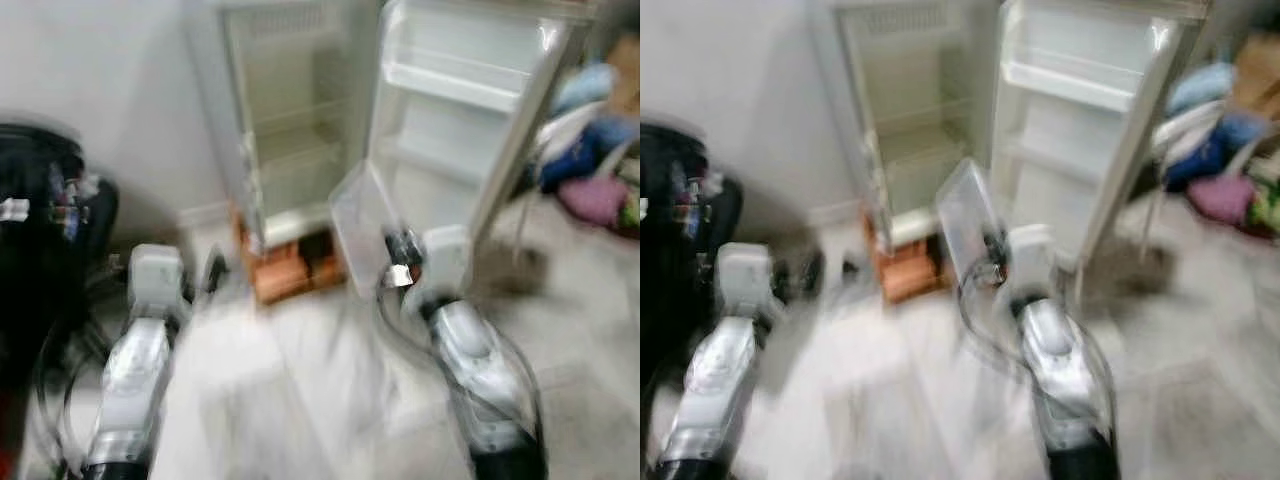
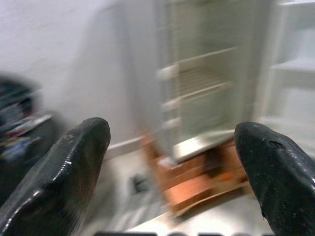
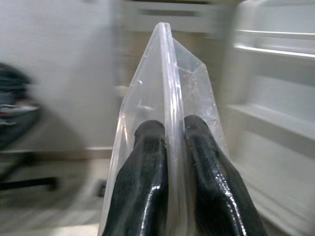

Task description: Restocking fridge

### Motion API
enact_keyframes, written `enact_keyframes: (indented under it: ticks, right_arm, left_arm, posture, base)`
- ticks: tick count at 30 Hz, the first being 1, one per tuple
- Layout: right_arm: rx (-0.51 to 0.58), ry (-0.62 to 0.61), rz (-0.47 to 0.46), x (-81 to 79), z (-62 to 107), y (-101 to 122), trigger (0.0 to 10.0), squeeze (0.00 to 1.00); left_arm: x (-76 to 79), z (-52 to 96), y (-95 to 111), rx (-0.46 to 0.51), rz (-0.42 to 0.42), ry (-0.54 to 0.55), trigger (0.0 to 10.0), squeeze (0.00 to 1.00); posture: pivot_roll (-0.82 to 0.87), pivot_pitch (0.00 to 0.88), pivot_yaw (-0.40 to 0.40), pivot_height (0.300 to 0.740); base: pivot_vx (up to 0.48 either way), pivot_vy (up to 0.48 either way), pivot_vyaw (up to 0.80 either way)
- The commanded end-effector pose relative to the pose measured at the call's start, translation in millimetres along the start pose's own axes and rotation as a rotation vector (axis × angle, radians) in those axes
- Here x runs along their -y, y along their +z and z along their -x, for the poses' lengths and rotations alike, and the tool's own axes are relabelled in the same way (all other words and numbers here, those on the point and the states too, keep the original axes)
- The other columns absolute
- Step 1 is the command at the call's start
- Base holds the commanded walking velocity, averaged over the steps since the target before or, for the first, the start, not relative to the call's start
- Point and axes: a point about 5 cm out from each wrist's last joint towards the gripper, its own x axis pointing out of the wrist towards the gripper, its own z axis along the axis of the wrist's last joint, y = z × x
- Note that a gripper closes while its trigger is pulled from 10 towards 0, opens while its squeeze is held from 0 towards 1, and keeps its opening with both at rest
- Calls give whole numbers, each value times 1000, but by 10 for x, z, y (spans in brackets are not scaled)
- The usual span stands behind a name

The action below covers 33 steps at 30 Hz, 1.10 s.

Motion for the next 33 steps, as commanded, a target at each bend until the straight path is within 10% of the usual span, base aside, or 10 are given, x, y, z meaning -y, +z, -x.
enact_keyframes:
  ticks: [1, 33]
  right_arm:
    - [13, -29, 16, 102, 9, 53, 10000, 0]
    - [-11, -62, 67, 113, -89, 20, 10000, 0]
  left_arm:
    - [85, -24, 42, 19, 8, -31, 10000, 0]
    - [133, -27, 16, -12, 20, -40, 10000, 0]
  posture:
    - [56, 49, 4, 740]
    - [62, 59, -1, 740]
  base:
    - [356, 322, 0]
    - [471, 0, 0]
